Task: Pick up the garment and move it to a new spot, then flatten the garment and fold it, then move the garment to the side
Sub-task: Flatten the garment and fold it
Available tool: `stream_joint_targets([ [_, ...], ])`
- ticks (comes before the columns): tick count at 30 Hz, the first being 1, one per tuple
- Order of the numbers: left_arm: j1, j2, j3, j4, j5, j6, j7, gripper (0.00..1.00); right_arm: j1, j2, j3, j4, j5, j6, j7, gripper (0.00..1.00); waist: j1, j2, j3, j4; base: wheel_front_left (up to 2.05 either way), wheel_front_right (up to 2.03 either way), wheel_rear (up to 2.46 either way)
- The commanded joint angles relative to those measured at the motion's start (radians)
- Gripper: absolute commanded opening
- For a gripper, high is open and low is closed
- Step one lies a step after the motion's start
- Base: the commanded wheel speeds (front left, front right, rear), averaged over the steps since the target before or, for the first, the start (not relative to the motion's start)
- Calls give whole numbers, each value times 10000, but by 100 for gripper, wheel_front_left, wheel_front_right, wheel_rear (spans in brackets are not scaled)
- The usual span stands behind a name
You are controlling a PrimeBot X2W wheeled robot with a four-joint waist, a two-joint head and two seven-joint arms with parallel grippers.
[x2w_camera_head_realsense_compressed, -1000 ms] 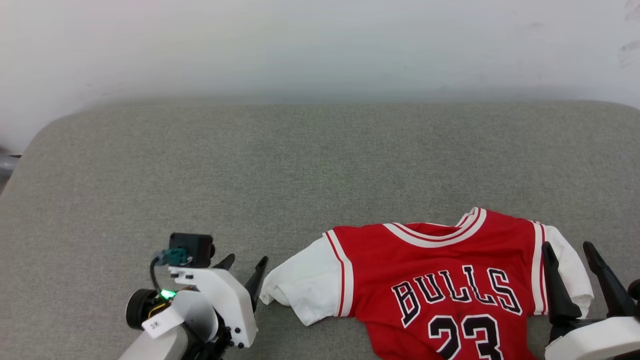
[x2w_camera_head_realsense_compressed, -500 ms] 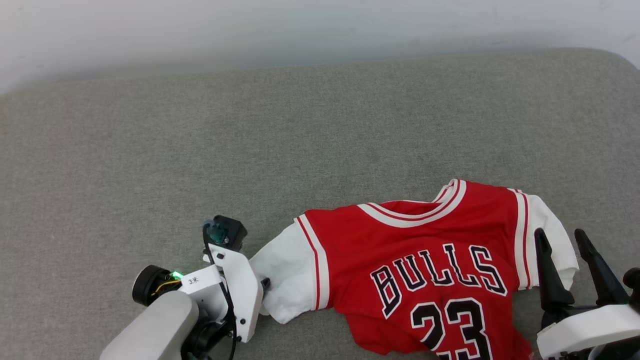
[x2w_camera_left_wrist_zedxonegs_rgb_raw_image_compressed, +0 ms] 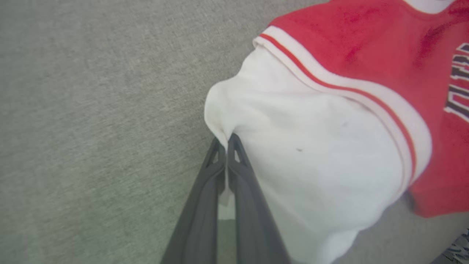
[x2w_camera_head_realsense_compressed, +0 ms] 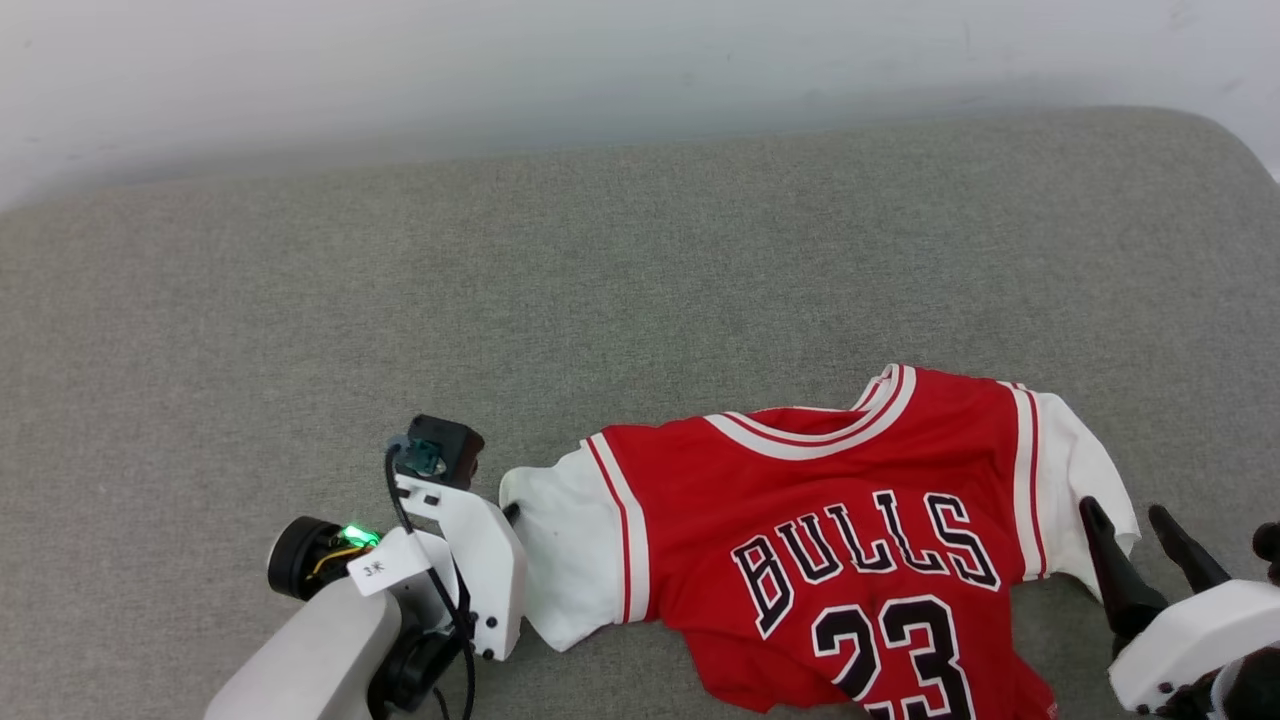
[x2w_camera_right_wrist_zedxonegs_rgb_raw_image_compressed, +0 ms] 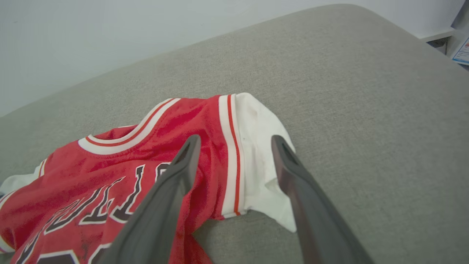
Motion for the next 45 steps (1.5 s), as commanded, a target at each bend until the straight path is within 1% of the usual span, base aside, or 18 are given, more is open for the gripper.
stream_joint_targets([
  [1, 162, 68, 229, -215, -58, 156, -351, 0, -294, -473, -95, 413, 327, -9, 735, 100, -2, -1, -116, 52, 0, 0, 0],
  [5, 283, 124, 619, -842, -127, 411, -913, 0, -808, -1394, -340, 1374, 946, -7, 2482, 100, -2, -1, -165, 241, 0, 0, 0],
  [8, 330, 153, 753, -1334, -122, 532, -1094, 0, -1314, -2027, -399, 1900, 1201, -7, 3675, 100, -2, -1, -69, 455, 0, 0, 0],
  [12, 209, 160, 741, -1877, -63, 582, -1082, 0, -2122, -2669, -108, 2383, 1278, -7, 4627, 100, -2, -1, 185, 753, 0, 0, 0],
  [15, 32, 137, 700, -2141, -17, 567, -1086, 0, -2727, -2971, 371, 2904, 1300, -7, 5164, 100, -2, -1, 432, 927, 0, 0, 0],
  [18, -57, 84, 651, -2268, 17, 532, -1137, 0, -3204, -3131, 899, 3549, 1334, -7, 5491, 100, -2, -1, 608, 1072, 0, 0, 0],
  [21, -80, 34, 597, -2282, -1, 483, -1190, 0, -3369, -3146, 1397, 4264, 1355, -7, 5815, 100, -2, -1, 715, 1197, 0, 0, 0],
  [23, -68, 25, 597, -2254, -42, 453, -1224, 0, -3287, -2960, 1630, 4773, 1470, -7, 6138, 100, -2, -1, 752, 1245, 0, 0, 0],
  [24, -56, 15, 603, -2237, -66, 443, -1249, 0, -3227, -2862, 1703, 5036, 1544, -6, 6339, 45, -2, -1, 762, 1262, 0, 0, 0],
  [25, -23, 29, 594, -2212, -101, 425, -1233, 0, -3148, -2748, 1756, 5260, 1645, -6, 6541, 10, -2, -1, 766, 1273, 0, 0, 0],
  [26, -1, 44, 591, -2198, -130, 428, -1218, 0, -3108, -2653, 1769, 5394, 1748, -4, 6666, 0, -2, -1, 762, 1274, 0, 0, 0],
  [28, 42, 99, 666, -2164, -164, 430, -1282, 0, -3220, -2660, 1813, 5395, 1847, -4, 6610, 0, -2, -1, 721, 1231, 0, 0, 0],
  [32, 54, 287, 935, -2114, -123, 572, -1548, 0, -3828, -3074, 1777, 4841, 1895, -7, 6118, 0, -2, -1, 435, 1039, 0, 0, 0],
  [33, 54, 287, 935, -2114, -123, 572, -1548, 0, -3828, -3074, 1777, 4841, 1895, -7, 6118, 0, -2, -1, 435, 1039, 0, 0, 0],
  [35, -63, 451, 1069, -2067, -80, 592, -1626, 0, -4205, -3330, 1768, 4347, 1830, -7, 5913, 0, -2, -1, 230, 928, 0, 0, 0],
  [38, -368, 709, 1274, -1984, -86, 529, -1637, 0, -4434, -3512, 1809, 3779, 1685, -9, 5640, 0, -2, -1, -142, 782, 0, 0, 0],
  [42, -1043, 1039, 1693, -1596, 48, 533, -1830, 0, -5057, -3592, 1740, 3262, 1357, -10, 5388, 0, -2, -1, -556, 651, 0, 0, 0],
  [45, -1839, 1030, 2076, -1083, -58, 447, -2045, 0, -5588, -3474, 1724, 3152, 1136, -12, 5260, 0, -2, -1, -651, 605, 0, 0, 0],
])
